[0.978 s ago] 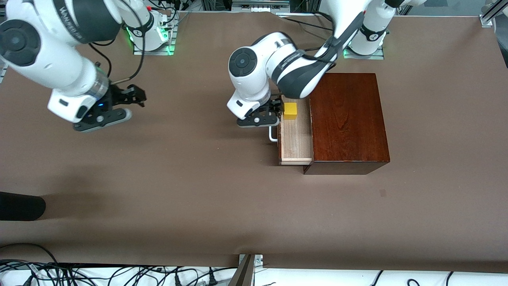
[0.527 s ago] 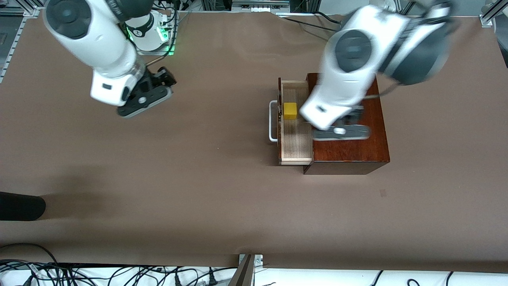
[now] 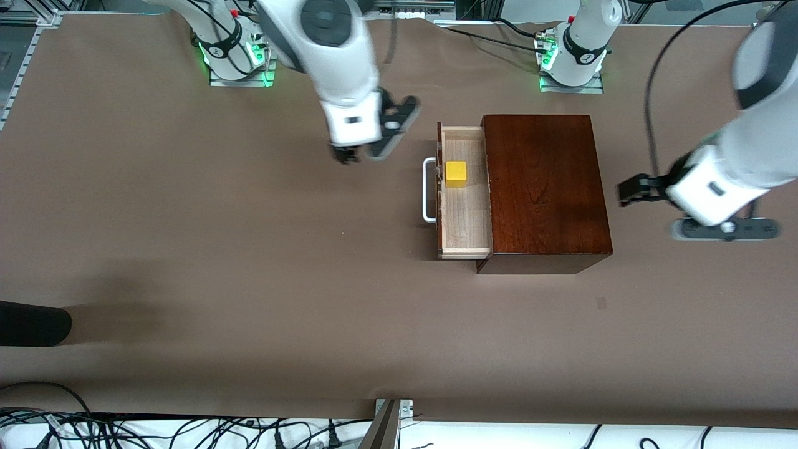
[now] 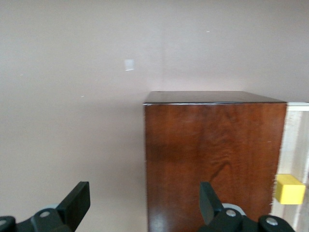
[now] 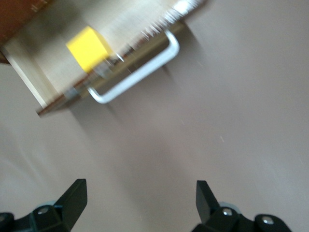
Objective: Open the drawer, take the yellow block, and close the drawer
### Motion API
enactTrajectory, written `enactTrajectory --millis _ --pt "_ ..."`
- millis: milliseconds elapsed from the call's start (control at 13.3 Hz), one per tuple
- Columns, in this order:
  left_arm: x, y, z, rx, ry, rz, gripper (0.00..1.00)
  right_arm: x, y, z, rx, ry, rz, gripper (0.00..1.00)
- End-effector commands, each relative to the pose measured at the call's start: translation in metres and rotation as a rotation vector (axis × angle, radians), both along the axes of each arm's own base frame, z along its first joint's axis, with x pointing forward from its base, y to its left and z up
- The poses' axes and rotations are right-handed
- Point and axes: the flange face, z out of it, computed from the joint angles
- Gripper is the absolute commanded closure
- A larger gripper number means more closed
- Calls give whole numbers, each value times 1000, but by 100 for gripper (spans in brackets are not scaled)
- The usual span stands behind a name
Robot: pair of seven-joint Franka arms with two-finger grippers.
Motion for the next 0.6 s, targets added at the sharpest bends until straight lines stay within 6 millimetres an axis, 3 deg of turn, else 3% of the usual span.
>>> enactTrajectory --millis 0,151,226,527 --pt "-62 16 6 -16 -86 -75 0 -3 74 -35 -6 -90 141 0" --pt "-88 18 8 -25 -154 -142 0 -29 116 -59 -40 -180 265 0" --pt "-89 18 9 -24 -143 -133 0 -36 127 -67 -33 -205 306 0" --pt "-87 26 5 -22 -102 -117 0 -39 144 -81 20 -251 416 0"
